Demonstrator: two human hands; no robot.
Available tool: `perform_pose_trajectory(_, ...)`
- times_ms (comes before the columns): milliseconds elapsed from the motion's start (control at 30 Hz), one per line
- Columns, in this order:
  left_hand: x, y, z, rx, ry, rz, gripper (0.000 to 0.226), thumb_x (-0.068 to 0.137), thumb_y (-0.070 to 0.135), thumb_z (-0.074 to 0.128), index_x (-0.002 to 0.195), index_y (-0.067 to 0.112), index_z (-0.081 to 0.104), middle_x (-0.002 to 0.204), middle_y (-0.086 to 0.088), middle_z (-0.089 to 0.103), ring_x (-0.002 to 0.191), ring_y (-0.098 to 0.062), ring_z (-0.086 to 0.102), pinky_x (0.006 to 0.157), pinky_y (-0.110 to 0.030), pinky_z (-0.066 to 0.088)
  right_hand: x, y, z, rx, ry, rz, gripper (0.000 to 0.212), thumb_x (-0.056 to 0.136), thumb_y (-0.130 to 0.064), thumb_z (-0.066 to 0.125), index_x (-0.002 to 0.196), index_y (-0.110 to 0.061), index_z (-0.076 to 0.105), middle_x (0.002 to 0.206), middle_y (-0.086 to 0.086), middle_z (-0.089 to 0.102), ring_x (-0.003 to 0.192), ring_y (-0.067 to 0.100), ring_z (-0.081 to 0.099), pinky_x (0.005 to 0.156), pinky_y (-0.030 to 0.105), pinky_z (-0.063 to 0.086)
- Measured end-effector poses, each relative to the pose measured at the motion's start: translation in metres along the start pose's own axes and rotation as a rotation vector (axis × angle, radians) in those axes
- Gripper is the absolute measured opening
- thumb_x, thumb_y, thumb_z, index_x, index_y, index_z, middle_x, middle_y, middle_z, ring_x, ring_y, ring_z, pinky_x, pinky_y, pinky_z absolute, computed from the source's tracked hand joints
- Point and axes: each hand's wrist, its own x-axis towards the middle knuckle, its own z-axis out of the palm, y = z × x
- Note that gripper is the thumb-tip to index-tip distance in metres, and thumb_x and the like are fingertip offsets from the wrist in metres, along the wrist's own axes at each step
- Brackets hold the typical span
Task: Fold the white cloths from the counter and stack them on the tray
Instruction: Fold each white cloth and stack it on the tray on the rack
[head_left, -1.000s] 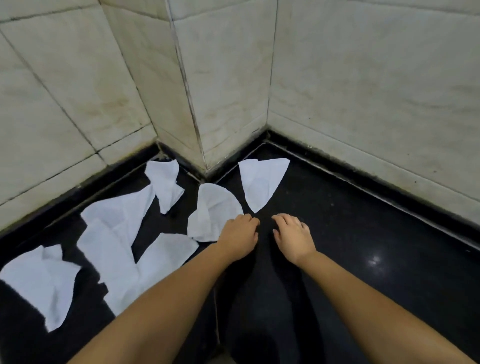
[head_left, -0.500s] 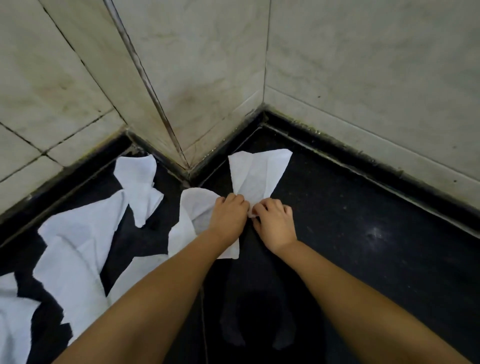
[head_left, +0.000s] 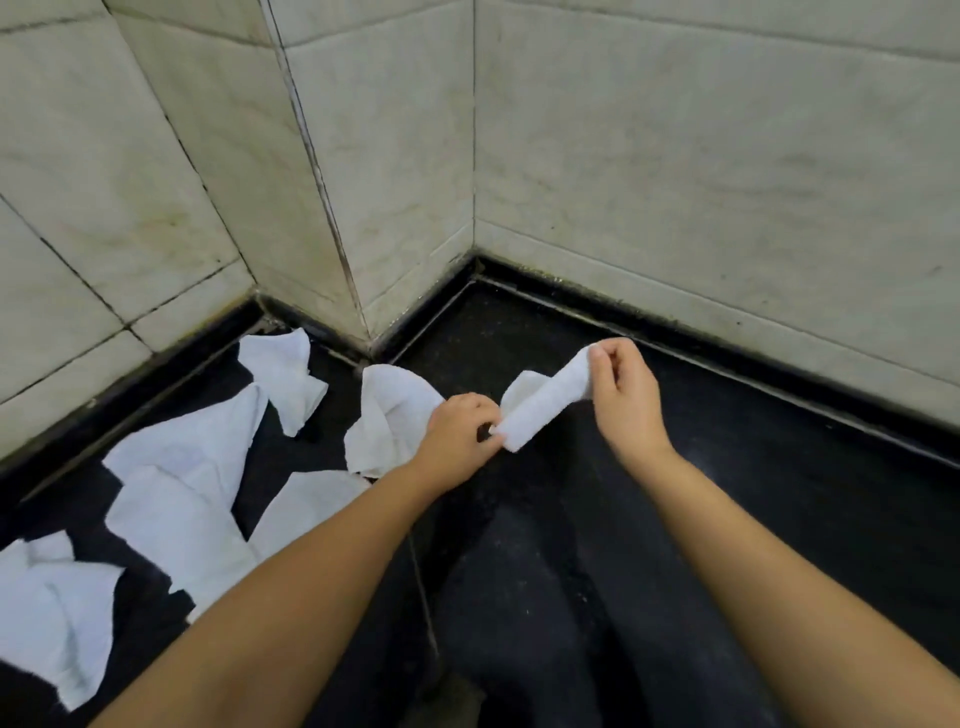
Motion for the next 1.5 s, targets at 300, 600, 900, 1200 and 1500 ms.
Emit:
perform_pose_trajectory(300, -0.034, 0.061, -0.036, -0.376, -0.021, -0.143, 0.007, 0.089, 0.019, 0.057, 0.084, 0.016, 0.060, 0.078, 0.005, 0.059, 0.071, -0.009, 0.053, 0.061, -0.020, 0.041, -0.036, 0.002, -0.091, -0.046, -0.028, 0.119, 0.012, 0.095, -0.016, 0.051, 0.095, -0.020, 0.063, 0.087, -0.004, 0.063, 0.075, 0.007, 0.055, 0.067, 0.019, 0.043)
perform_pose_trajectory(600, -0.013, 0.093, -0.052, -0.632, 0.135, -0.143, 0.010, 0.089, 0.015, 0.061, 0.082, 0.013, 0.067, 0.078, -0.001, 0.063, 0.075, -0.015, 0.057, 0.070, -0.030, 0.043, -0.040, 0.001, -0.135, 0.008, 0.190, 0.158, 0.012, 0.096, -0.019, 0.046, 0.094, -0.016, 0.058, 0.087, -0.006, 0.060, 0.079, 0.010, 0.054, 0.068, 0.022, 0.044)
perform_pose_trajectory(900, -0.080, 0.057, 0.007, -0.571, -0.161, -0.270, 0.014, 0.089, 0.014, 0.061, 0.076, 0.016, 0.065, 0.074, 0.005, 0.060, 0.070, -0.005, 0.053, 0.067, -0.013, 0.043, -0.121, 0.072, -0.131, -0.013, -0.079, 0.311, 0.012, 0.095, -0.006, 0.050, 0.091, -0.012, 0.060, 0.081, -0.003, 0.061, 0.067, 0.000, 0.056, 0.063, 0.007, 0.043)
perform_pose_trajectory(1200, -0.126, 0.008, 0.048, -0.509, -0.315, -0.455, 0.013, 0.089, 0.013, 0.062, 0.077, 0.014, 0.067, 0.078, -0.003, 0.065, 0.076, -0.013, 0.058, 0.074, -0.026, 0.045, -0.177, 0.131, -0.107, -0.123, -0.388, 0.573, 0.016, 0.093, -0.010, 0.052, 0.084, -0.018, 0.062, 0.078, -0.001, 0.067, 0.074, 0.014, 0.059, 0.071, 0.032, 0.049)
perform_pose_trajectory(1500, -0.047, 0.022, 0.068, -0.217, -0.021, -0.520, 0.013, 0.092, 0.024, 0.058, 0.092, 0.011, 0.060, 0.084, -0.001, 0.057, 0.080, -0.014, 0.053, 0.073, -0.026, 0.037, -0.102, 0.133, -0.088, -0.327, -0.211, 0.598, 0.008, 0.092, -0.015, 0.050, 0.093, -0.016, 0.058, 0.088, 0.000, 0.060, 0.080, 0.015, 0.053, 0.059, 0.020, 0.039)
